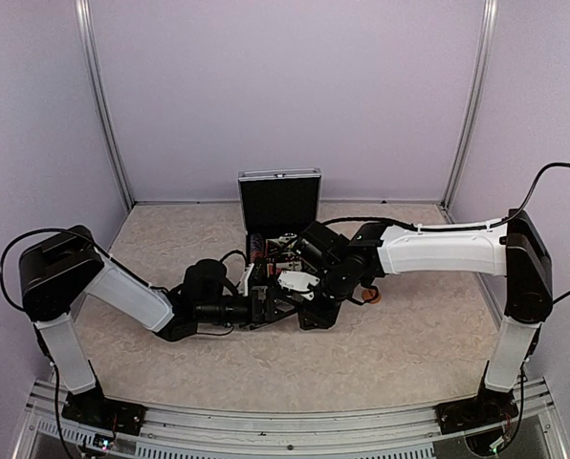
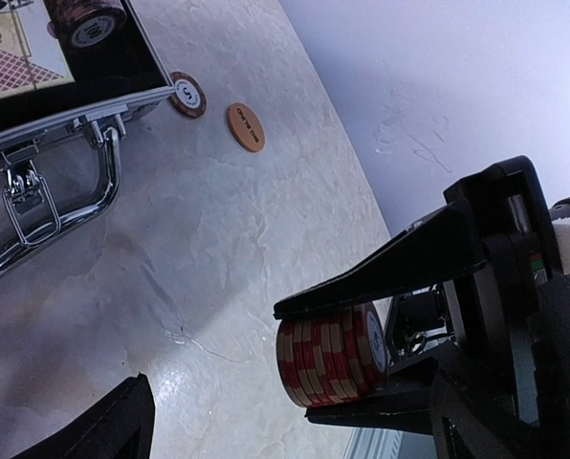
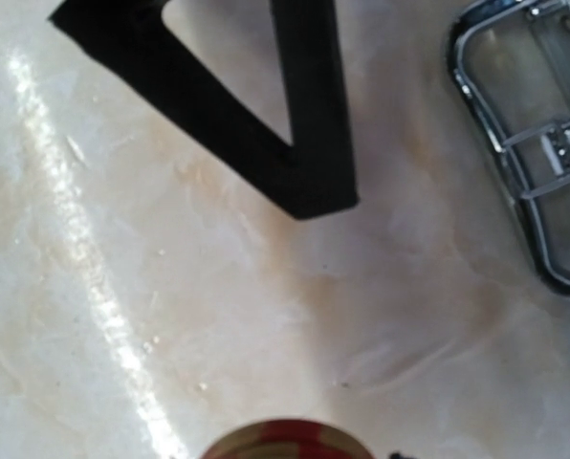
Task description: Pack up texas hold em set
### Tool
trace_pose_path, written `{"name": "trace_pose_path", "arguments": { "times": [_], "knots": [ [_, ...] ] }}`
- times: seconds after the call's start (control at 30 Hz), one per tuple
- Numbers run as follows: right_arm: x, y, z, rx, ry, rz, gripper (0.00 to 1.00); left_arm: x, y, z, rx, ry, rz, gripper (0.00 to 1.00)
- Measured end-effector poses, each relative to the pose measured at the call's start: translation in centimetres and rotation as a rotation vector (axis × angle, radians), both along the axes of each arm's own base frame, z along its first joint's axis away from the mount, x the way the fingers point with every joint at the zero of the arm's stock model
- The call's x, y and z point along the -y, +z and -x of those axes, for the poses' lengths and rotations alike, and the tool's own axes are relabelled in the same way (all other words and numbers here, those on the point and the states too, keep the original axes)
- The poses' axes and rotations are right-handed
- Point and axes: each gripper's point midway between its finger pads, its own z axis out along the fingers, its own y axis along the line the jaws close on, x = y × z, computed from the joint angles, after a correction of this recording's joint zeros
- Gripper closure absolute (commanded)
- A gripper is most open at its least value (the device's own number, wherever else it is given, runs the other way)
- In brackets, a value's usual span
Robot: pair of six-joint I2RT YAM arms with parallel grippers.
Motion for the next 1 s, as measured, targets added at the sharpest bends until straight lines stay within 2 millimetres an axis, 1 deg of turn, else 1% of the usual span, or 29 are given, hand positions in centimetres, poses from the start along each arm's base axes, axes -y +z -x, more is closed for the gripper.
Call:
{"name": "trace_pose_path", "arguments": {
  "times": [0.23, 0.57, 0.83, 1.0],
  "knots": [
    [0.1, 0.2, 0.3, -0.006, 0.004, -0.004, 1.0, 0.2, 0.2, 0.1, 0.004, -0.02, 0.022, 0.01],
    [0.3, 0.0, 0.2, -0.004, -0.015, 0.0, 1.0, 0.3, -0.2, 0.1, -0.053, -0.032, 0.048, 0.01],
    [-0.3, 1.1, -0.3, 0.042, -0.014, -0.03, 1.0, -0.1, 0.5, 0.1, -0.111, -0.014, 0.108, 0.01],
    [-0.7, 1.2, -0.1, 0.057, -0.004, -0.035, 1.0, -0.5, 0.6, 0.5, -0.121, 0.01, 0.099, 0.01]
  ]
}}
